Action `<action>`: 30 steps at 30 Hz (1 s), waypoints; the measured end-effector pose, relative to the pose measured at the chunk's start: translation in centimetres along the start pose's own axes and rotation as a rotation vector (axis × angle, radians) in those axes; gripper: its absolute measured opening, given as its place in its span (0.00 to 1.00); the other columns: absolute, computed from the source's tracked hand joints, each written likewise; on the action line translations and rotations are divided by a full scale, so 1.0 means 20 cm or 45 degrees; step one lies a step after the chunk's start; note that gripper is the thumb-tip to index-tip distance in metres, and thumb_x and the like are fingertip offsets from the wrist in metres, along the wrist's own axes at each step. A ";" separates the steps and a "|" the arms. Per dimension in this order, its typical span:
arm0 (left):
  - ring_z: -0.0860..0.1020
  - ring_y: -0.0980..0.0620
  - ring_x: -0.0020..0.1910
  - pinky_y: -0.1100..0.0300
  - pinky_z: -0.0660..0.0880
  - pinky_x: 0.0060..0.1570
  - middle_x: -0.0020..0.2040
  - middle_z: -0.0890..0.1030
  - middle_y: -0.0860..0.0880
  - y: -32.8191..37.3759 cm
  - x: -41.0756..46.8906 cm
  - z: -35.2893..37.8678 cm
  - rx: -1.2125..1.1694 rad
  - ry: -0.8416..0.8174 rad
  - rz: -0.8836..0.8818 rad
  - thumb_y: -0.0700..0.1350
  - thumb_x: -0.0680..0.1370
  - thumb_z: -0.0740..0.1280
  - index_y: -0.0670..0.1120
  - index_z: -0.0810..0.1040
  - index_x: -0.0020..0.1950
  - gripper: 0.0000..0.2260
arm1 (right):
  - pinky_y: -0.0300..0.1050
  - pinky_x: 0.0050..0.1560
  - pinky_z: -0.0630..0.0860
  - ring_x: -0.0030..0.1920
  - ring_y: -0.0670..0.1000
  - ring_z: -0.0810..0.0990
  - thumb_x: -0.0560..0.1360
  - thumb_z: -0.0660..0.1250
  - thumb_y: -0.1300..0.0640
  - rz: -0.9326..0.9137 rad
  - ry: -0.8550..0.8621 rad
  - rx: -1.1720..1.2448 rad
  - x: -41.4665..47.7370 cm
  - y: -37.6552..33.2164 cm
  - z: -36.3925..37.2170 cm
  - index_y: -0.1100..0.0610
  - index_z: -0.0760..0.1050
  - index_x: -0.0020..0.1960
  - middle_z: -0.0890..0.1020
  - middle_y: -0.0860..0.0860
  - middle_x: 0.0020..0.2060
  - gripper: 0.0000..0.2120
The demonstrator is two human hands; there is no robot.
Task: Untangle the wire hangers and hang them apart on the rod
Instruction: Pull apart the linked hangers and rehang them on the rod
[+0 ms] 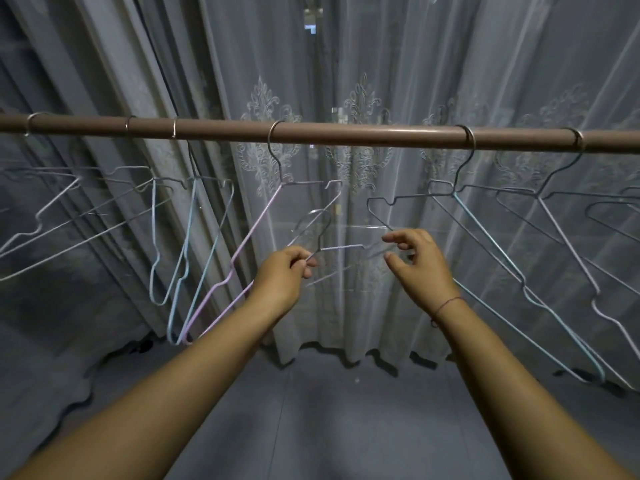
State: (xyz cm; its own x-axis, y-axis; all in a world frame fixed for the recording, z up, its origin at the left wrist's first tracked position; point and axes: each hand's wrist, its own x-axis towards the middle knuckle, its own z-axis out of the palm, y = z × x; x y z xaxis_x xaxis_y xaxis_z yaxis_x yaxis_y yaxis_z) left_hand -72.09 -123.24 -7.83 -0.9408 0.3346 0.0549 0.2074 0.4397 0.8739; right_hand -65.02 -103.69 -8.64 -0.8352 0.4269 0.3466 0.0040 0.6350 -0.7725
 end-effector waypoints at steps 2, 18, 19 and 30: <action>0.76 0.50 0.42 0.57 0.72 0.48 0.34 0.76 0.51 -0.02 -0.01 -0.01 0.006 0.000 0.018 0.36 0.78 0.57 0.48 0.76 0.41 0.13 | 0.39 0.53 0.69 0.52 0.48 0.74 0.71 0.66 0.62 0.007 0.012 -0.012 -0.01 0.01 0.00 0.54 0.77 0.52 0.72 0.47 0.50 0.10; 0.78 0.50 0.50 0.57 0.73 0.58 0.48 0.81 0.48 -0.03 -0.03 0.08 -0.024 -0.016 0.049 0.38 0.77 0.61 0.44 0.80 0.49 0.08 | 0.44 0.43 0.75 0.37 0.48 0.78 0.74 0.64 0.59 0.132 -0.486 -0.253 -0.19 -0.08 -0.10 0.56 0.80 0.47 0.82 0.52 0.37 0.07; 0.77 0.50 0.52 0.58 0.72 0.59 0.52 0.80 0.47 -0.03 -0.03 0.09 -0.010 0.024 0.063 0.39 0.77 0.64 0.45 0.80 0.51 0.07 | 0.45 0.41 0.75 0.34 0.48 0.78 0.74 0.63 0.61 0.165 -0.443 -0.222 -0.20 -0.07 -0.10 0.56 0.80 0.45 0.82 0.52 0.35 0.06; 0.76 0.55 0.39 0.67 0.72 0.42 0.41 0.79 0.50 0.22 -0.12 0.20 -0.456 -0.018 0.040 0.43 0.72 0.71 0.47 0.78 0.47 0.05 | 0.43 0.53 0.76 0.47 0.49 0.81 0.72 0.65 0.68 0.356 -0.010 0.084 -0.42 -0.12 -0.12 0.56 0.79 0.51 0.83 0.50 0.45 0.13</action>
State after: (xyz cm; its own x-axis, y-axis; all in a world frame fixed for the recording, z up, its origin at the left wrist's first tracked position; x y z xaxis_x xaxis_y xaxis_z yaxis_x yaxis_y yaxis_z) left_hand -67.92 -118.70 -6.09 -0.9311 0.3558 0.0801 0.1268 0.1100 0.9858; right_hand -56.72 -107.13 -8.43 -0.8112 0.5740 0.1113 0.1989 0.4499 -0.8707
